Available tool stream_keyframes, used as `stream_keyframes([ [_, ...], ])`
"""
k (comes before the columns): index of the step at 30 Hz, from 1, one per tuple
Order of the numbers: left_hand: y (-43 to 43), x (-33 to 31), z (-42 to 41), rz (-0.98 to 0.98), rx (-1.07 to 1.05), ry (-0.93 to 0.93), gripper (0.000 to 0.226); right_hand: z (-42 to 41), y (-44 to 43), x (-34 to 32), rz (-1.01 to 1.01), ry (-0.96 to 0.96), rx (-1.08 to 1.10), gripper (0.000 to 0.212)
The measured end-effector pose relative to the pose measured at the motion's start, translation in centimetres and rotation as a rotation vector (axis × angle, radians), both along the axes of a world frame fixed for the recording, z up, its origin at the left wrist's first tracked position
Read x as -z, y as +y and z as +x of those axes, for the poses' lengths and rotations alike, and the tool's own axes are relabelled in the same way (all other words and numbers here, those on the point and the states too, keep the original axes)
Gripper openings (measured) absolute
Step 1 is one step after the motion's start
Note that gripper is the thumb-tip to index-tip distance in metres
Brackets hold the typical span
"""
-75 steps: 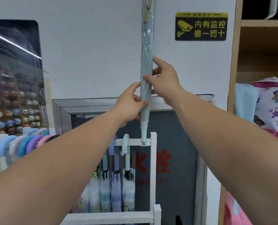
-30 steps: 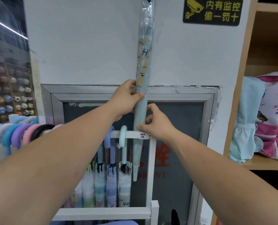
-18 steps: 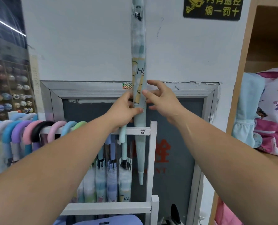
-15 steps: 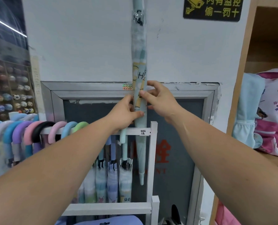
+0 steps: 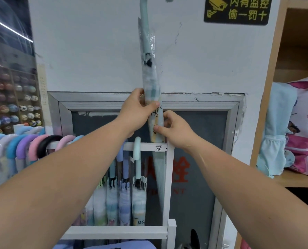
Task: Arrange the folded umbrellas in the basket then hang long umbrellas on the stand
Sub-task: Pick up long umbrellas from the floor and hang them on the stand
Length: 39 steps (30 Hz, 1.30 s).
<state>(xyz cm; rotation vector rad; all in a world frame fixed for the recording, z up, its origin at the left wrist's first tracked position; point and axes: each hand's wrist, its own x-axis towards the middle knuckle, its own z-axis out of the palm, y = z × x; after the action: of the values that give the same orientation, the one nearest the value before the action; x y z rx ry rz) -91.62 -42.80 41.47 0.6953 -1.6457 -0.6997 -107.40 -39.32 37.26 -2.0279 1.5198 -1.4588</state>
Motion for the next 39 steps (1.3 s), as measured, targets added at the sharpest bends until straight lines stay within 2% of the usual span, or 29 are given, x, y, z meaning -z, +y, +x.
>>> stream_keyframes([
  [4, 0.7, -0.5, -0.9, -0.055, -0.106, 0.040, 0.031, 0.0, 0.0, 0.6, -0.012, 0.053, 0.052, 0.026],
  [7, 0.5, -0.2, -1.1, -0.015, -0.069, 0.008, 0.024, -0.5, 0.2, 0.5, 0.013, 0.058, 0.080, 0.030],
  [9, 0.2, 0.2, -0.9, 0.036, 0.031, -0.016, 0.029, -1.1, 0.2, 0.0, 0.018, -0.070, 0.024, 0.028],
  [11, 0.1, 0.7, -0.7, 0.068, 0.132, -0.047, 0.041, -1.8, 0.3, -0.8, 0.027, -0.286, -0.079, 0.027],
  [13, 0.0, 1.3, -0.5, 0.082, 0.176, -0.073, 0.048, -2.2, 0.4, -1.8, 0.013, -0.369, -0.125, 0.031],
  [19, -0.2, 2.6, -0.4, 0.121, 0.261, -0.117, 0.053, -1.1, -0.6, -2.7, -0.037, -0.297, -0.175, 0.031],
  [23, -0.4, 2.6, -0.1, 0.132, 0.233, -0.202, 0.056, -1.2, -1.2, -2.1, -0.015, -0.268, -0.171, 0.027],
  [27, -0.8, 1.9, 0.3, 0.135, 0.175, -0.183, 0.045, -1.3, -1.2, -0.6, 0.037, -0.199, -0.172, 0.028],
  [34, -1.0, 2.2, 0.5, 0.131, 0.190, -0.156, 0.026, -1.3, -0.9, 1.0, 0.096, -0.120, -0.146, 0.031],
  [39, -1.4, 3.3, 0.4, 0.160, 0.144, -0.210, 0.025, -2.1, 0.7, -0.8, 0.163, -0.105, -0.177, 0.024],
])
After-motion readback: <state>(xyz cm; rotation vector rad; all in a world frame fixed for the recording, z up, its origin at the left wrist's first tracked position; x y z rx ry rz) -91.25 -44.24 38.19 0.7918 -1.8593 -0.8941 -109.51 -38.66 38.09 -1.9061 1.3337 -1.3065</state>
